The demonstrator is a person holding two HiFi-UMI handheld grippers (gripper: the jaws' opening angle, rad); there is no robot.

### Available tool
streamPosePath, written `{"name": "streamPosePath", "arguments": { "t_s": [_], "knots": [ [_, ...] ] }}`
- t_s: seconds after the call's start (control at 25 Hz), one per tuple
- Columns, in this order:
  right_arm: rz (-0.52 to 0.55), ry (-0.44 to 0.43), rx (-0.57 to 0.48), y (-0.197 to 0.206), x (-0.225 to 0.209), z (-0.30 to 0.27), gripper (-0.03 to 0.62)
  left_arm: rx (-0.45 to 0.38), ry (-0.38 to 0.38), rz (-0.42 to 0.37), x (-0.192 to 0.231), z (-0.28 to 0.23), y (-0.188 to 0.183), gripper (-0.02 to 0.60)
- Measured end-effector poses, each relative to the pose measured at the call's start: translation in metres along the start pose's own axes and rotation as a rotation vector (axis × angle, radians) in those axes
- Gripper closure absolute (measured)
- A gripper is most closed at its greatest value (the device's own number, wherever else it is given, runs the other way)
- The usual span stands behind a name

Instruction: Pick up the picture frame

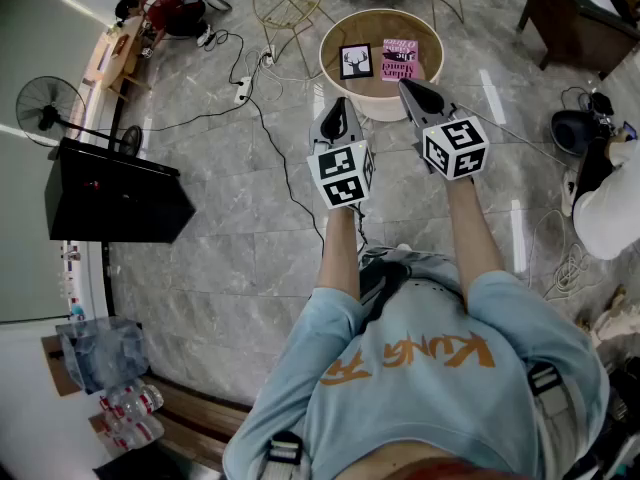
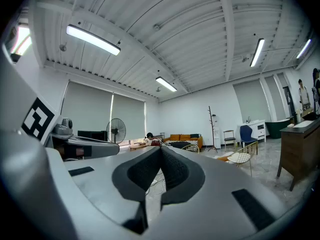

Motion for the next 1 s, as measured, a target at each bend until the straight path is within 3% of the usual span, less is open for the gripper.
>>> {"name": "streamPosePath", "arguments": {
  "t_s": [0.4, 0.64, 1.0],
  "knots": [
    [-0.085, -0.055, -0.075, -0.012, -0.003, -0.015, 0.595, -0.007, 0.033, 0.03, 0.009, -0.006, -0.001, 0.563],
    [-0.167, -0.118, -0.131, -0.014, -0.013, -0.024, 0.595, -0.027, 0.03, 0.141, 0.022, -0.013, -0.004, 0.563],
    [-0.292, -0.275, -0.179, -0.022, -0.014, -0.04, 0.599, -0.048, 0.045, 0.121, 0.025, -0.024, -0.019, 0.563]
  ]
}}
Point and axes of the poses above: the fingertips, and each gripper's own axes: z backward along the fingers, x to its left, y out of its underside, the point moved 7 cm from there along z, backward along the fingers, and after that the axes turned 1 degree about -z, right-handed, at the moved point
